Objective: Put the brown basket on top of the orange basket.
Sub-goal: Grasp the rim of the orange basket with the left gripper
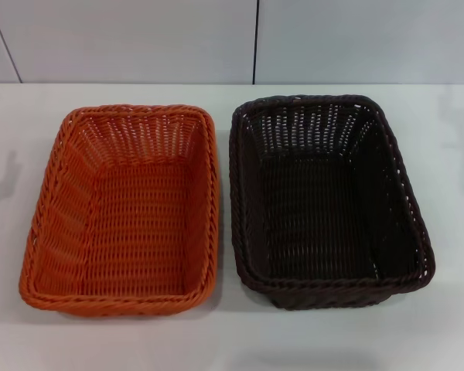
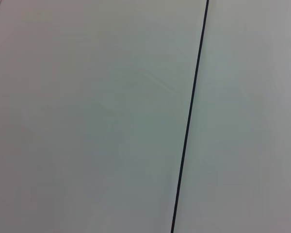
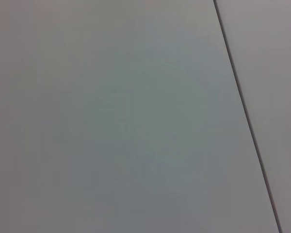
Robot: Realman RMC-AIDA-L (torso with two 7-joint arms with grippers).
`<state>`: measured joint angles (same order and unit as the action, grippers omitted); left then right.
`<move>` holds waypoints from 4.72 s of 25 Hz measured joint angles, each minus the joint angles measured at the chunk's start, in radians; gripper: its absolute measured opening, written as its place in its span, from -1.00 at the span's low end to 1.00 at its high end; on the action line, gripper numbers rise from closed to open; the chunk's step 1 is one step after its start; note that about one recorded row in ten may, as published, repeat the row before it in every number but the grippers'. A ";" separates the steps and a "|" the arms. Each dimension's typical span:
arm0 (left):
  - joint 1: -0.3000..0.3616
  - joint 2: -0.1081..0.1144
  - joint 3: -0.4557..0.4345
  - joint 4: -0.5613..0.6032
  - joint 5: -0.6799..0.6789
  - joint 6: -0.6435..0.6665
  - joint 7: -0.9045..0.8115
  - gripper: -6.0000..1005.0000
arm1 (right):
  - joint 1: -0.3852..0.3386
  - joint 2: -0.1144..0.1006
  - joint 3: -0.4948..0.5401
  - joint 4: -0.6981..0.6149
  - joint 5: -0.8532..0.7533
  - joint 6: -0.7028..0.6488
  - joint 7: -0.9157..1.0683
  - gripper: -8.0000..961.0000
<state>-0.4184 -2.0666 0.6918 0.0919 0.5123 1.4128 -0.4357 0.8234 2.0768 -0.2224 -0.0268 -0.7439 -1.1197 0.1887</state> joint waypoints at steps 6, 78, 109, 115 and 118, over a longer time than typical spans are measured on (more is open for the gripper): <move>0.002 -0.001 0.000 0.000 0.000 0.000 0.000 0.58 | 0.003 0.000 0.000 -0.001 0.000 0.000 0.000 0.07; -0.208 0.148 0.317 1.214 1.974 0.008 -2.243 0.49 | -0.121 -0.003 -0.078 -0.017 -0.020 0.001 0.035 0.11; -0.133 0.010 0.281 1.238 2.198 0.078 -2.258 0.45 | -0.105 -0.002 -0.117 -0.005 -0.032 0.003 0.037 0.13; -0.129 0.010 0.282 1.206 2.194 0.074 -2.256 0.45 | -0.104 0.000 -0.118 0.001 -0.032 0.003 0.037 0.13; -0.129 0.010 0.283 1.181 2.192 0.064 -2.253 0.44 | -0.104 0.000 -0.118 0.005 -0.032 0.003 0.037 0.13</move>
<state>-0.5472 -2.0570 0.9749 1.2727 2.7042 1.4764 -2.6886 0.7198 2.0767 -0.3405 -0.0222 -0.7763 -1.1168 0.2255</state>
